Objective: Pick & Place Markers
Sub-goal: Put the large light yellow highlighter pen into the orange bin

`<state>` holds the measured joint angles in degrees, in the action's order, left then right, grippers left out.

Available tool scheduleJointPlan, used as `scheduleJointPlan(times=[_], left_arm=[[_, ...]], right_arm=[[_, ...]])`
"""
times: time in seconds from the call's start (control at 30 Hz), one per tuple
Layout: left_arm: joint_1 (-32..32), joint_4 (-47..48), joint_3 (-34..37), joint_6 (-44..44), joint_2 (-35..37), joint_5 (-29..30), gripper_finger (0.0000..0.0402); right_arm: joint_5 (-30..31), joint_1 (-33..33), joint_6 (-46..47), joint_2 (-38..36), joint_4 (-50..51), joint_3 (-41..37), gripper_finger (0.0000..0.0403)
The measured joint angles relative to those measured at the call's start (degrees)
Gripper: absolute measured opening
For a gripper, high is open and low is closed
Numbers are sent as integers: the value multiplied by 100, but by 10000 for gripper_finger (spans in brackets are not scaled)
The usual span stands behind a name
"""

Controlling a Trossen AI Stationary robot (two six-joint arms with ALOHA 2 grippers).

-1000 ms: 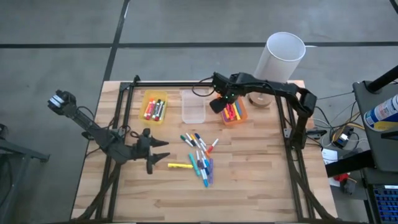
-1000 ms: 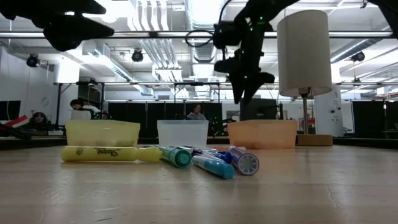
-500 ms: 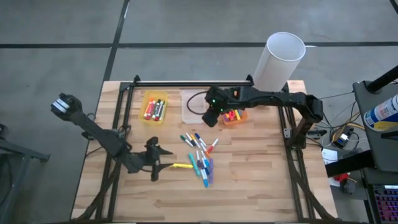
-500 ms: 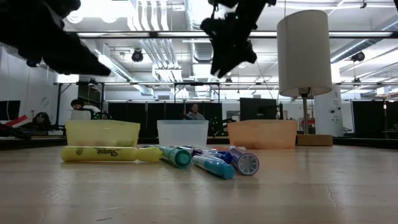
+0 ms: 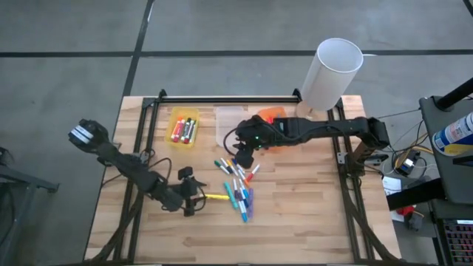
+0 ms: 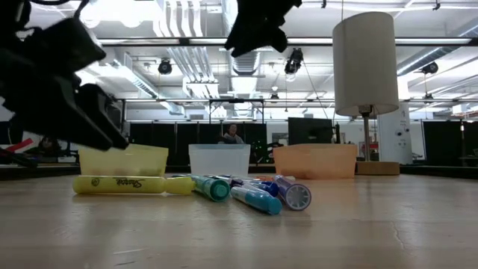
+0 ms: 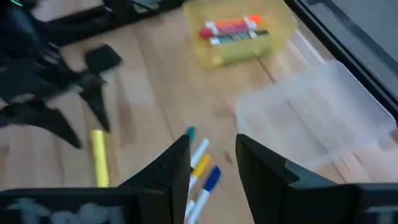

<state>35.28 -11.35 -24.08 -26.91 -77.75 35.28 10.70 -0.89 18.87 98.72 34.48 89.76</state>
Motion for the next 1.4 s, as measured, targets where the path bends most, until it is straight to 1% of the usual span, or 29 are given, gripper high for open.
scheduleJointPlan(times=[0.17,0.37,0.53,0.63,0.7,0.77,1.03,1.1,1.3,1.4], left_arm=[[-72,-19,0,-195,-323,-250,218],[-80,-79,0,-376,-545,-602,218],[-117,-245,0,-488,-821,-784,218],[-124,-457,0,-534,-981,-780,214],[-128,-527,-5,-574,-1040,-770,204],[-139,-542,-26,-599,-1065,-768,186],[-148,-511,-31,-615,-993,-770,77],[-148,-516,-31,-615,-993,-768,57],[-148,-509,-36,-600,-984,-731,56],[-145,-505,-62,-624,-972,-729,66]], right_arm=[[-4,123,-28,0,-170,0,122],[-7,171,-92,-3,-200,0,119],[-11,180,-93,-9,-227,0,112],[-11,178,-94,-9,-229,0,109],[-19,180,-92,-9,-229,0,109],[-22,180,-92,-9,-227,0,110],[-26,180,-90,-9,-229,0,106],[-26,180,-90,-9,-232,0,104],[-28,180,43,-9,-218,-4,100],[-27,177,82,-4,-198,-31,101]])
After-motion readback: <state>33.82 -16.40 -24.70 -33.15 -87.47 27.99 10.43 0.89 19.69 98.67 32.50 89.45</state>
